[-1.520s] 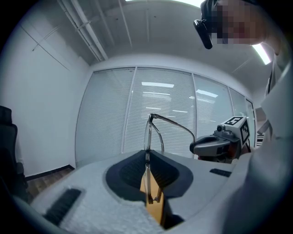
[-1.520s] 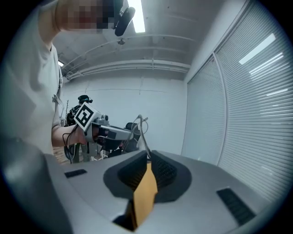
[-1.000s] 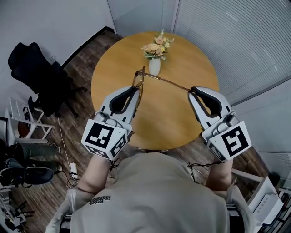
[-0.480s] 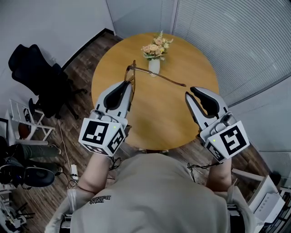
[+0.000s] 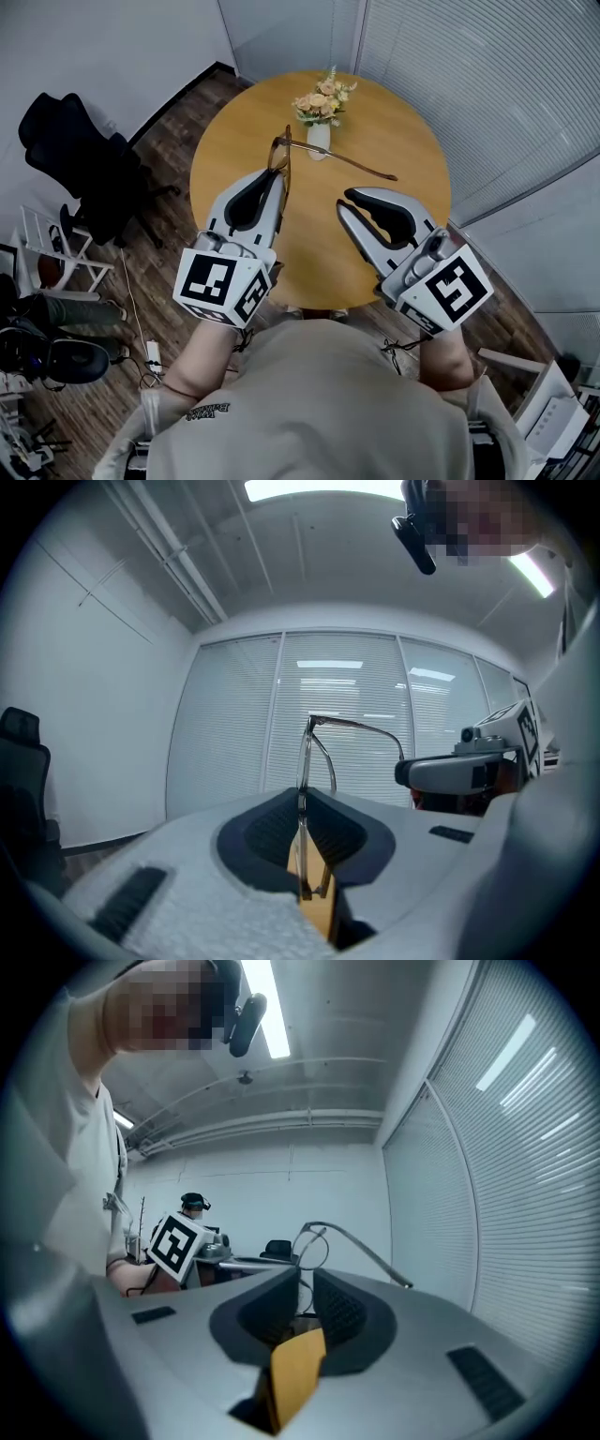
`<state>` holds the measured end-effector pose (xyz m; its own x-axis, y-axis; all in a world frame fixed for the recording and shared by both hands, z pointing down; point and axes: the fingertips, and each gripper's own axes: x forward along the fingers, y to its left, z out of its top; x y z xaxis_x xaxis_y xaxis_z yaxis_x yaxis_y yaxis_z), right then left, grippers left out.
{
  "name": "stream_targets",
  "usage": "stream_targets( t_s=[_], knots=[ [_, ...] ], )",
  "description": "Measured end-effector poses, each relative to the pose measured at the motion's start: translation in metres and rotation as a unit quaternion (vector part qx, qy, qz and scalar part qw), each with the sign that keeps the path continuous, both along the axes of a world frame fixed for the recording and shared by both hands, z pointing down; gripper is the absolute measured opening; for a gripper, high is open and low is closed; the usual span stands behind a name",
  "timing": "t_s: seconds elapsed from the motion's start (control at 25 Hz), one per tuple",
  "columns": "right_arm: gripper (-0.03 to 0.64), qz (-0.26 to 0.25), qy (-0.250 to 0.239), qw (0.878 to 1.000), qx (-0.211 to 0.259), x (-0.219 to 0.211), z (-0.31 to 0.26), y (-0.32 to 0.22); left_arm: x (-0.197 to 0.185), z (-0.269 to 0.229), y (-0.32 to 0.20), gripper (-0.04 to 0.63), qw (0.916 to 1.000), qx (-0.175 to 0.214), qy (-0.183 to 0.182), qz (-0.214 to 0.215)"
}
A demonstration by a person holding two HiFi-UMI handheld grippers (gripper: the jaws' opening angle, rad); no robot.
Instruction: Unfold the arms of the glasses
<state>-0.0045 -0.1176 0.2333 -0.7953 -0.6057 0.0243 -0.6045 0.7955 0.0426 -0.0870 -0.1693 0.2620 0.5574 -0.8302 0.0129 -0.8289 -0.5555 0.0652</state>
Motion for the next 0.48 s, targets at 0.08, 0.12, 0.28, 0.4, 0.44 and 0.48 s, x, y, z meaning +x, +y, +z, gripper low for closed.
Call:
stream_targets(
  t_s=[0.08,0.12,0.28,0.4,0.44,0.48],
  knots=[
    [0.052,-0.005,-0.023,1.000,-0.016,-0.005,0.001,-0.006,0.005,-0.003,0.004,0.041,1.0000,0.003,0.005,0.007],
    [0.052,-0.007,-0.036,0.999,-0.024,-0.008,0.001,-0.008,0.007,-0.004,0.005,0.041,0.9999,0.003,0.007,0.009],
    [0.052,-0.008,-0.085,0.995,-0.044,-0.018,-0.005,-0.016,0.018,-0.002,0.012,0.040,0.9997,0.002,0.009,0.022],
    [0.052,-0.007,-0.123,0.991,-0.056,-0.024,-0.012,-0.021,0.026,-0.001,0.018,0.041,0.9995,0.001,0.006,0.030],
    [0.052,-0.007,-0.128,0.990,-0.058,-0.026,-0.013,-0.023,0.027,-0.001,0.020,0.040,0.9995,0.000,0.006,0.032],
    [0.052,-0.006,-0.131,0.990,-0.059,-0.027,-0.014,-0.024,0.027,0.000,0.021,0.040,0.9995,-0.001,0.006,0.031]
  ],
)
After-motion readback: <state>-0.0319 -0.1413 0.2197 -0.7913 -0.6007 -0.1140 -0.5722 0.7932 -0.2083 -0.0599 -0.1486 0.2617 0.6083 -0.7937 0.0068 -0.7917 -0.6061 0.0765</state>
